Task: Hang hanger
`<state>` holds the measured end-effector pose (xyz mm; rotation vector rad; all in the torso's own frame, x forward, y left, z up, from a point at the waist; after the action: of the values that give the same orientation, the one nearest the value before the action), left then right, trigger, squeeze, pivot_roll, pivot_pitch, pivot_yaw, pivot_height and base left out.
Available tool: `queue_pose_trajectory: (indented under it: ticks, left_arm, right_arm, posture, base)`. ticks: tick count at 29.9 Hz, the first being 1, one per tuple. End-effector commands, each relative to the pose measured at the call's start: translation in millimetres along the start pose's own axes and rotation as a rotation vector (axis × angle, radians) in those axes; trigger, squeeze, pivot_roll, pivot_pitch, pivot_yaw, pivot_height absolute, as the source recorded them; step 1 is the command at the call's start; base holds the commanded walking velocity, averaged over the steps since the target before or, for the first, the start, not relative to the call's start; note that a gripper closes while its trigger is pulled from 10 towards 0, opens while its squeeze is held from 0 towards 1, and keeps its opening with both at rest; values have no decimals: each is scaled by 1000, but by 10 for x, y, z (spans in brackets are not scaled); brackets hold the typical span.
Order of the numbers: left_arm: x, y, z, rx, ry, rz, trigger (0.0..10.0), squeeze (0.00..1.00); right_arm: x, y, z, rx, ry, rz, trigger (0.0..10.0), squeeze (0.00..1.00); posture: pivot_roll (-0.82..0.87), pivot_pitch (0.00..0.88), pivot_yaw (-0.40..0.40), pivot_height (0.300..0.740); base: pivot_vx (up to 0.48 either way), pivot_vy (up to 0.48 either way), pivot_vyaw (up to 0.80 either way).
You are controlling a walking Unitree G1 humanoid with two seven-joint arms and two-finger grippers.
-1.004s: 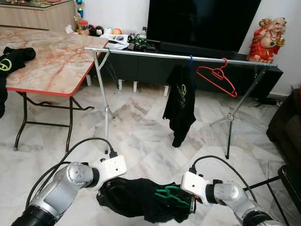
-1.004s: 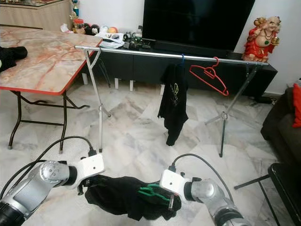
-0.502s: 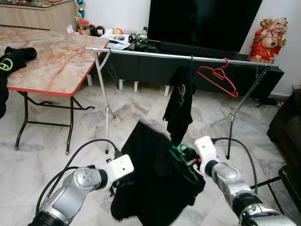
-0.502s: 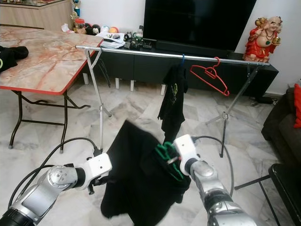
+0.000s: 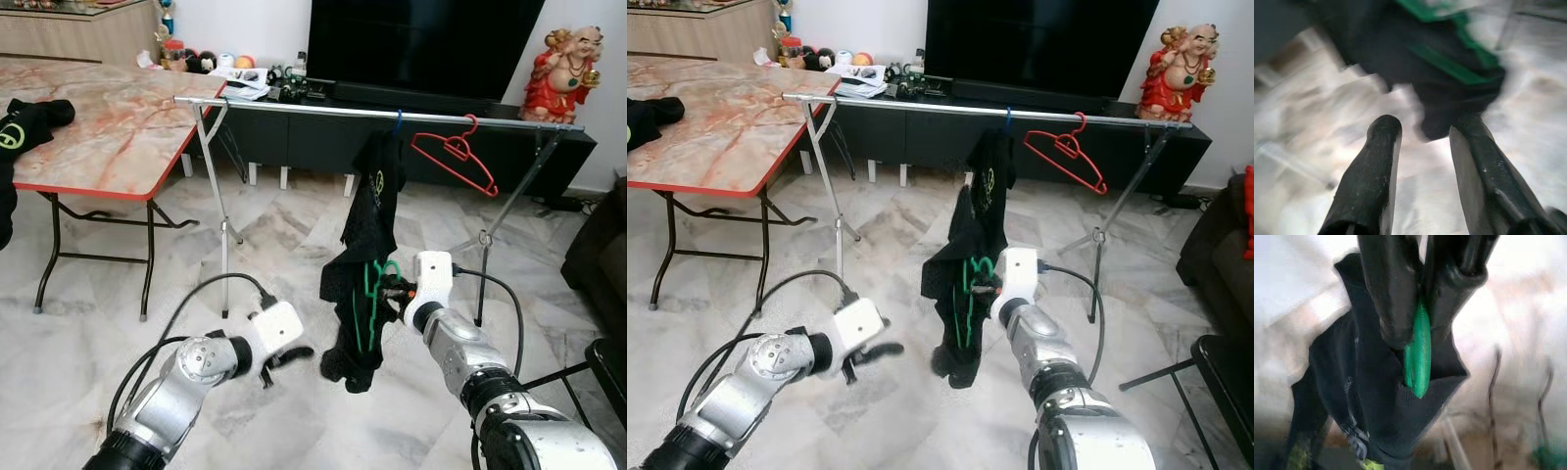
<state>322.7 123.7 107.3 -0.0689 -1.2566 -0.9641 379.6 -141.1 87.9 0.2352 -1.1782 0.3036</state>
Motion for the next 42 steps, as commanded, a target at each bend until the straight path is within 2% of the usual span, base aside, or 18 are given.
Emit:
queue_pose_trajectory:
  ticks: [1, 3, 5, 6, 7, 10, 12, 15, 18, 21, 23, 25, 30, 33, 37, 40, 42]
  left_arm:
    - [-14, 93, 8, 69, 18, 8, 10000, 0]
    - [-24, 43, 35, 24, 16, 3, 10000, 0]
    - [-27, 33, 39, 15, 17, -2, 10000, 0]
    - [-68, -18, 68, -34, 34, -45, 10000, 0]
    - [-87, -44, 85, -61, 42, -71, 10000, 0]
    - [-115, -82, 108, -103, 50, -101, 10000, 0]
    - [-132, -207, 144, -228, 47, -119, 10000, 0]
    - [-111, -248, 152, -273, 42, -114, 10000, 0]
    - [-71, -278, 141, -310, 45, -148, 10000, 0]
    - [106, -247, 64, -286, -19, -144, 10000, 0]
    - [128, -243, 54, -284, -28, -142, 10000, 0]
    - [256, -235, 5, -312, -73, -117, 10000, 0]
    - [303, -283, -26, -367, -56, -171, 10000, 0]
    - [336, -336, -32, -416, -61, -157, 10000, 0]
    - [332, -324, -35, -425, -49, -164, 10000, 0]
    - [337, -314, -30, -459, -26, -219, 10000, 0]
    - [343, -312, -36, -456, -24, -221, 10000, 0]
  right_arm:
    - [54, 3, 22, 61, -7, 180, 0, 0]
    - [-20, 71, 52, 183, 32, 364, 0, 0]
    - [-30, 76, 58, 196, 37, 389, 0, 0]
    - [-98, 81, 93, 260, 76, 512, 0, 0]
    - [-133, 81, 115, 298, 96, 565, 0, 0]
    - [-179, 78, 150, 358, 125, 615, 0, 0]
    - [-221, 81, 195, 444, 161, 683, 0, 0]
    - [-212, 116, 194, 475, 157, 691, 0, 0]
    - [-190, 187, 181, 516, 145, 698, 0, 0]
    - [-131, 327, 164, 594, 107, 696, 0, 0]
    - [-122, 343, 163, 605, 101, 694, 0, 0]
    - [-37, 401, 154, 644, 72, 696, 0, 0]
    - [40, 427, 180, 711, 48, 708, 0, 0]
    - [109, 429, 191, 729, 25, 705, 0, 0]
    - [143, 429, 196, 739, 15, 699, 0, 0]
    - [185, 439, 211, 766, -1, 700, 0, 0]
    - [206, 449, 213, 774, -9, 696, 0, 0]
  posture:
    - [139, 0, -84, 740]
    - [135, 0, -83, 740]
    - [134, 0, -82, 740]
    - [131, 0, -83, 740]
    - [130, 0, -84, 740]
    - [133, 0, -85, 740]
    - [138, 0, -86, 740]
    - [138, 0, -86, 740]
    - [143, 0, -87, 740]
    - [148, 0, -87, 740]
    - [148, 0, -87, 740]
    - [147, 0, -92, 740]
    - [146, 0, -96, 740]
    - [139, 0, -94, 740]
    - [135, 0, -93, 740]
    - [138, 0, -91, 740]
    - [140, 0, -90, 740]
  base:
    - [0, 0, 0]
    - [0, 0, 0]
    - [0, 0, 0]
    - [0, 0, 0]
    - [0, 0, 0]
    - [0, 0, 0]
    - [0, 0, 0]
    - [0, 0, 0]
    - [0, 0, 0]
    - [0, 0, 0]
    - [0, 0, 0]
    - [0, 0, 0]
    - [0, 0, 0]
    - [0, 0, 0]
    - [0, 0, 0]
    - [0, 0, 0]
    - [0, 0, 0]
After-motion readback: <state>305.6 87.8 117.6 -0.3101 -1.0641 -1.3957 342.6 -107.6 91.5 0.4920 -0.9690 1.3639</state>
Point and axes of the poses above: a point about 5 cm out from each wrist's last joint towards the gripper, its own z axis pointing back from the gripper into the wrist, its own x axis along the axis of the wrist's last joint, y = z × x, the point moved 1 cm from there along -z, pointing out of the wrist towards the gripper, and after that the axes turned 3 degrees about -z, right-handed, at the moved point
